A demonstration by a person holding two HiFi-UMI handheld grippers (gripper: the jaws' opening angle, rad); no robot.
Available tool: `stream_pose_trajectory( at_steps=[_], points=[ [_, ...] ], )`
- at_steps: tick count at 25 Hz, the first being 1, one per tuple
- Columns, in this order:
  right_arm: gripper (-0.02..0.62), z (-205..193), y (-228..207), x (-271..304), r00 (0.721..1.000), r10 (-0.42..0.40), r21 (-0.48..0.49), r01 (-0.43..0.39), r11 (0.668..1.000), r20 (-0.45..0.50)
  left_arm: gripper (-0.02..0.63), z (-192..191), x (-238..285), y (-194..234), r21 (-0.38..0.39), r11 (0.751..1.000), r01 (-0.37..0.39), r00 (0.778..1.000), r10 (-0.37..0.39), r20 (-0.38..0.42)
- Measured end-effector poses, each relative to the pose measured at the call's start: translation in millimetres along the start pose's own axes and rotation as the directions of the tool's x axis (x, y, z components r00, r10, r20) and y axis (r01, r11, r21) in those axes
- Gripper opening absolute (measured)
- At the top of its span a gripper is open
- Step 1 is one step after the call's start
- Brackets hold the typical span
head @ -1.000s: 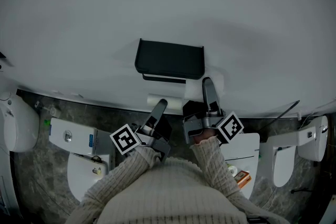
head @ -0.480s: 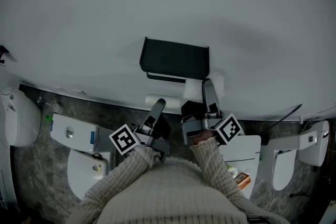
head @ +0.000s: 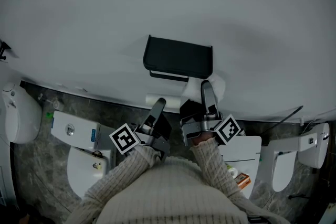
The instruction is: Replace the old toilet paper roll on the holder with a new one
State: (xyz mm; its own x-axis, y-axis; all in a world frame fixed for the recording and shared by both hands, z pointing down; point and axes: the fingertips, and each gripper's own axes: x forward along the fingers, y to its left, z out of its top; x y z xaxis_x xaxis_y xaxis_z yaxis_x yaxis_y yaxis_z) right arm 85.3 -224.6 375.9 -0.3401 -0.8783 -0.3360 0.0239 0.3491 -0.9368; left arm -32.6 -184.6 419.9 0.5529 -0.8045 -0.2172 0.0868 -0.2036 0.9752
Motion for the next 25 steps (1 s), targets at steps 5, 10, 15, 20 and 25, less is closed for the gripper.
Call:
stream_pose_trajectory(
  at_steps=[5,10,15,20,25],
  points=[
    [0.445,-4,-2,1,0.999,-0.004,-0.035,0.003,0.999,-0.048,0.17,0,1,0,-0.005,1.0,0.0,1.0,0.0,0.001],
    [0.445,-14,0,10,0.99,0.003,-0.057,-0.011,0.998,-0.138,0.17,2,1,-1,-0.005,1.0,0.004,1.0,-0.004,0.01],
    [0.445,-29,1,20,0.981,0.002,-0.061,-0.014,0.998,-0.192,0.17,9,0,0,-0.005,1.0,-0.001,1.0,0.001,0.027],
    [0.445,-41,-2,29,0.975,0.007,-0.033,-0.015,0.999,-0.223,0.17,18,-3,0,0.002,1.0,-0.002,0.999,0.002,0.053],
    [0.445,-52,-1,33,0.965,0.006,-0.039,-0.016,0.999,-0.262,0.169,25,-10,-1,0.004,1.0,-0.006,0.997,0.005,0.08]
  ],
)
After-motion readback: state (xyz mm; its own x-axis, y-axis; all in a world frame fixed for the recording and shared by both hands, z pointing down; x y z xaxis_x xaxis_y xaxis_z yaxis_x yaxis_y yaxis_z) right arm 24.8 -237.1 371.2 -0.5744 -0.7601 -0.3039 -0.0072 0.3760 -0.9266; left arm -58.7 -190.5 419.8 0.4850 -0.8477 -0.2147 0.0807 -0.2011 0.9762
